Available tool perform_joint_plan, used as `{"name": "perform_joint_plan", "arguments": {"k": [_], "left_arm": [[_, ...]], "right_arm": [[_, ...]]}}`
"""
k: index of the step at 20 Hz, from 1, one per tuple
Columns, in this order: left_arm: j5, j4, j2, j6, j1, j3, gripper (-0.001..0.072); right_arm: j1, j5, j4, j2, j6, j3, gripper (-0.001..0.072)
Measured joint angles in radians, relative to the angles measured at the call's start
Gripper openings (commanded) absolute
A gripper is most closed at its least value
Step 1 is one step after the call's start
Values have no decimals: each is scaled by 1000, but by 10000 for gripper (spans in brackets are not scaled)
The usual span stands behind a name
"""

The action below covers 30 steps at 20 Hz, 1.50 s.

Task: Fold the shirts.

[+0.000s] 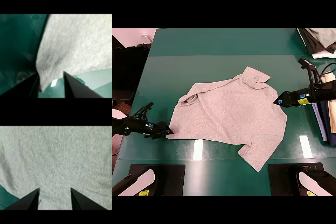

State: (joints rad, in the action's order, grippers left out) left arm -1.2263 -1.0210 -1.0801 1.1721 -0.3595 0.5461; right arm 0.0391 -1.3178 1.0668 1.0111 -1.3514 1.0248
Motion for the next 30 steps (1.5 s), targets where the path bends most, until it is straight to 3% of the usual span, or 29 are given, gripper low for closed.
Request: {"name": "perform_joint_plan", "arguments": {"k": [7,14,23,24,25,27,30], "left_arm": [[2,-33,0,14,83,35,21],[-3,-25,0,33,92,140,22],[3,2,0,34,92,161,22],[3,2,0,34,93,161,22],[3,2,0,34,93,161,22],[0,3,0,34,92,162,22],[-19,3,3,34,92,167,21]], "right_arm": [[133,-77,8,-1,0,-46,436],[437,-100,9,-1,2,-348,436],[363,21,-11,-2,12,-536,427],[338,32,-11,-2,6,-538,379],[316,45,-10,-2,3,-542,209],[273,74,3,0,0,-550,20],[227,80,10,0,-4,-534,18]]}}
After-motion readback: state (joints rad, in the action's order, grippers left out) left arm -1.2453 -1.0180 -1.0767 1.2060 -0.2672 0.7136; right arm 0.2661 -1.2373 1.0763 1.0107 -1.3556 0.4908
